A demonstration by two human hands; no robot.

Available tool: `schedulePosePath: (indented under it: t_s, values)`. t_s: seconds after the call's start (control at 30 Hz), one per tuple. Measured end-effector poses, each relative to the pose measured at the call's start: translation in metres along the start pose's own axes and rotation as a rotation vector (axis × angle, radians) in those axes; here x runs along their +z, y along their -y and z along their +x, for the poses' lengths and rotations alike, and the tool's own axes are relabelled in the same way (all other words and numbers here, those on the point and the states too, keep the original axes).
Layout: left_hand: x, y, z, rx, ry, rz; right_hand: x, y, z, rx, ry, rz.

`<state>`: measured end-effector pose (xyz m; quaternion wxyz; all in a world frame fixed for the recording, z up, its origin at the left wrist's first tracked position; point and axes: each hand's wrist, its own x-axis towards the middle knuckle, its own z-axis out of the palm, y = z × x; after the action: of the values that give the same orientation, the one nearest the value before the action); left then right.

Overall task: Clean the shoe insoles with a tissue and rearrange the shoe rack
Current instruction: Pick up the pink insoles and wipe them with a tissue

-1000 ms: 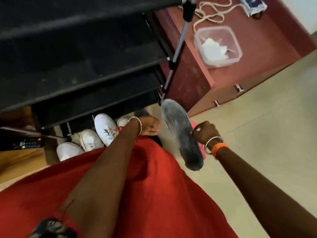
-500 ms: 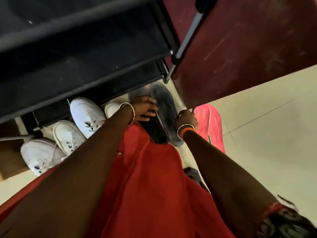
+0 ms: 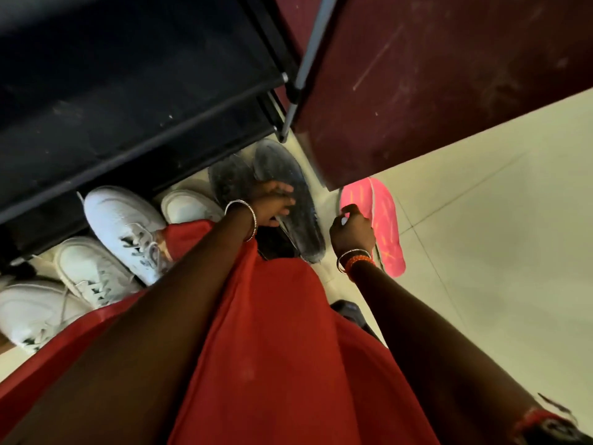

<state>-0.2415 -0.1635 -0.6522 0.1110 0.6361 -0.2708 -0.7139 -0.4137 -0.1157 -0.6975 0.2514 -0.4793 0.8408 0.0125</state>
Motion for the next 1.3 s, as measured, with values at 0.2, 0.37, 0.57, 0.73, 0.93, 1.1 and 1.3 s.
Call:
schedulePosePath:
  t_s: [0.2,0.37,0.57,0.73,0.93,1.1,1.3]
  values:
    - [0.034,-0.008,0.016,0.119,0.080,0.050,-0.004,-0.034,0.006,0.154,-0.090,0.043]
    - [0.055,-0.005,0.019,0.140,0.143,0.025,-0.005,-0.024,0.030,0.336,-0.053,0.119]
    - [0.041,0.010,0.015,0.095,0.117,-0.005,-0.008,-0.021,0.044,0.413,-0.035,0.250]
    - [0.027,0.007,0.006,0.054,0.050,-0.020,-0.033,-0.021,0.032,0.429,-0.082,0.367]
    - [0.017,-0.037,-0.068,0.062,0.019,-0.149,-0.100,-0.019,-0.022,0.233,-0.051,0.201]
    - [0.004,-0.085,-0.152,0.162,-0.030,-0.180,-0.181,-0.012,-0.084,-0.086,-0.120,0.123]
    - [0.030,-0.130,-0.258,0.259,-0.132,-0.271,-0.266,0.035,-0.155,-0.380,-0.268,0.378]
